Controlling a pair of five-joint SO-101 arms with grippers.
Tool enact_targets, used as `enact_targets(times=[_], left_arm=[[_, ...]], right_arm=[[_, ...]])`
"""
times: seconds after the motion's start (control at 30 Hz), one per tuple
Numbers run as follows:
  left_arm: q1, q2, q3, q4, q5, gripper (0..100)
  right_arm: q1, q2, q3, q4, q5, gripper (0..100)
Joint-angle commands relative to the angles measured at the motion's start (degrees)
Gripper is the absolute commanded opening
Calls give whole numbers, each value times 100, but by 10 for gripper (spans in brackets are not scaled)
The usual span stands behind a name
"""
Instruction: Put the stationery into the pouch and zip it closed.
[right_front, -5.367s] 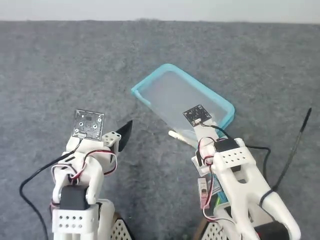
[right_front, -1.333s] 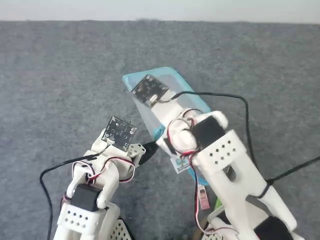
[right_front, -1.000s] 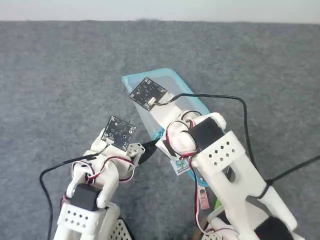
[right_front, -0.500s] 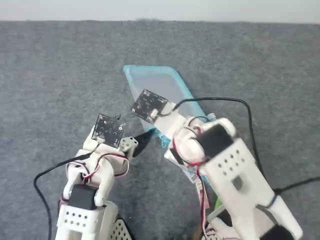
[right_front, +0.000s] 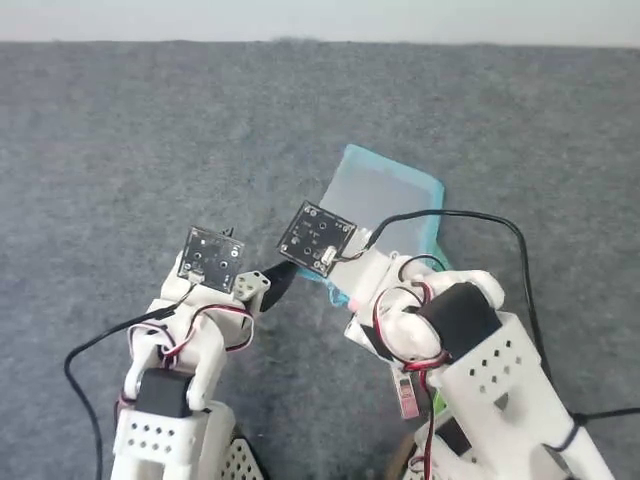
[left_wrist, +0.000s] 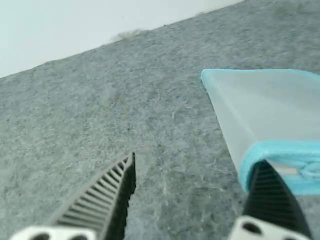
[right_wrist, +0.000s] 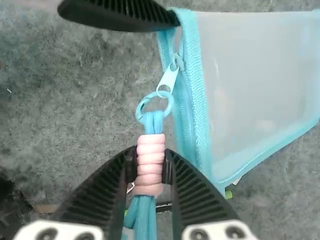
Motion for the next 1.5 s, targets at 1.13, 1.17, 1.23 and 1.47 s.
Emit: enact_targets(times=[1.13, 1.17, 1.23, 1.47], left_arm=[[1776, -53, 119, -360, 651, 334], [1758, -53, 127, -440, 642, 334], [1749, -53, 171, -554, 642, 332], [1749, -53, 462, -1055, 290, 34]], right_arm=[[-1235, -1138, 396, -338, -105, 8], [-1279, -1138, 413, -347, -105, 8], [-1499, -1138, 457, -338, -105, 8], [-1727, -1138, 457, -286, -105, 8]])
